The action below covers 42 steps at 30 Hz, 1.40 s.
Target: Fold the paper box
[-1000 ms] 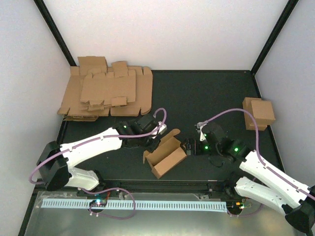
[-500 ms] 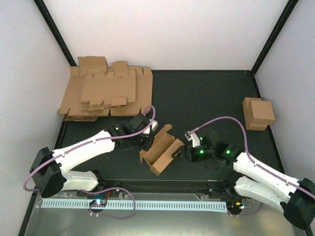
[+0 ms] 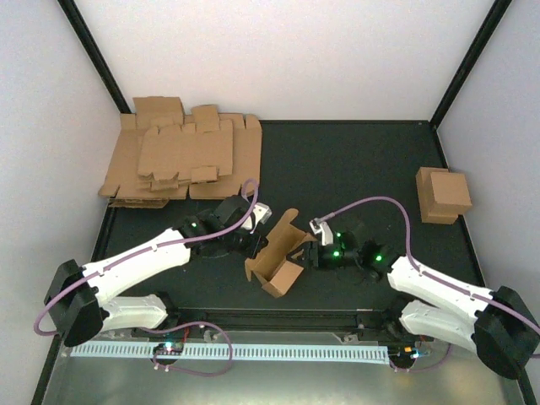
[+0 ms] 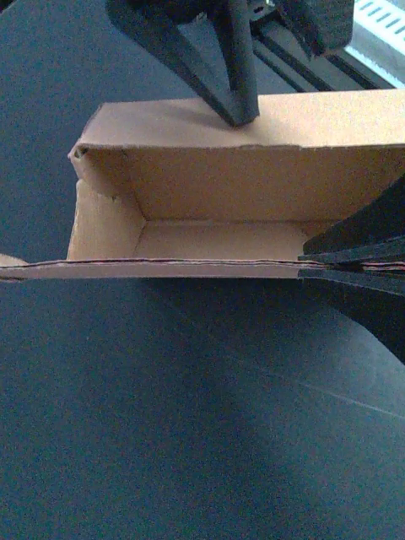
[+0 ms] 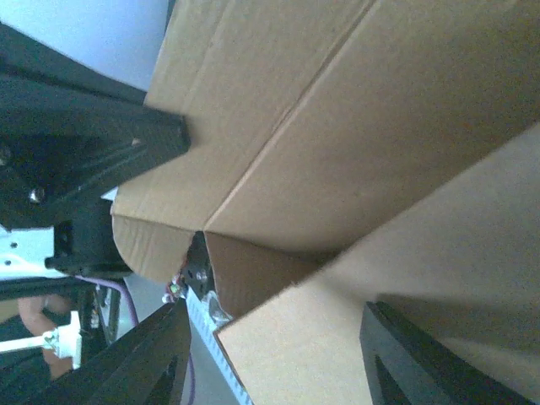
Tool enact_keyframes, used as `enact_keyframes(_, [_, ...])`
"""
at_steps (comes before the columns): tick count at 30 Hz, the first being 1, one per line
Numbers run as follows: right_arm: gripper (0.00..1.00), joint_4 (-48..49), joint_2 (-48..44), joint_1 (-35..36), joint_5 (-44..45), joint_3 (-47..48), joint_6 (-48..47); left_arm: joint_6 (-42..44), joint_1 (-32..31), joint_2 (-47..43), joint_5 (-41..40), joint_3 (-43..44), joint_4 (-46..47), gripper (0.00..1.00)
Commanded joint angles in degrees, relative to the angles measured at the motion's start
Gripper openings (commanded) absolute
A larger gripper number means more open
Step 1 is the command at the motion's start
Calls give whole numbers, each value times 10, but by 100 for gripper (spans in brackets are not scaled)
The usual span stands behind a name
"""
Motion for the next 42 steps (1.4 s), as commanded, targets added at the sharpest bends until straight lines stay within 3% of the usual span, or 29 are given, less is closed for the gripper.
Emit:
enact_keyframes(1, [56, 58, 16, 1, 17, -2, 13, -8, 2, -10, 53, -5, 48, 2])
enact_keyframes(11, [48, 65, 31, 1, 28, 8, 14, -10, 2, -2, 96, -14, 75, 2])
enact_keyframes(22, [56, -151, -68, 0, 72, 65, -50, -14, 4, 1, 41, -14, 43, 3])
enact_keyframes(31, [62, -245, -147, 0, 68, 19, -34, -18, 7, 3, 38, -13, 40, 4])
enact_keyframes(34, [73, -267, -156, 0, 77, 10, -35, -18, 7, 2, 38, -12, 41, 4])
enact_keyframes(37, [75, -233, -156, 0, 72, -16, -26, -16, 7, 6, 43, -13, 43, 4])
enact_keyframes(42, [75, -62, -132, 0, 35, -70, 29, -10, 7, 13, 63, -12, 49, 3])
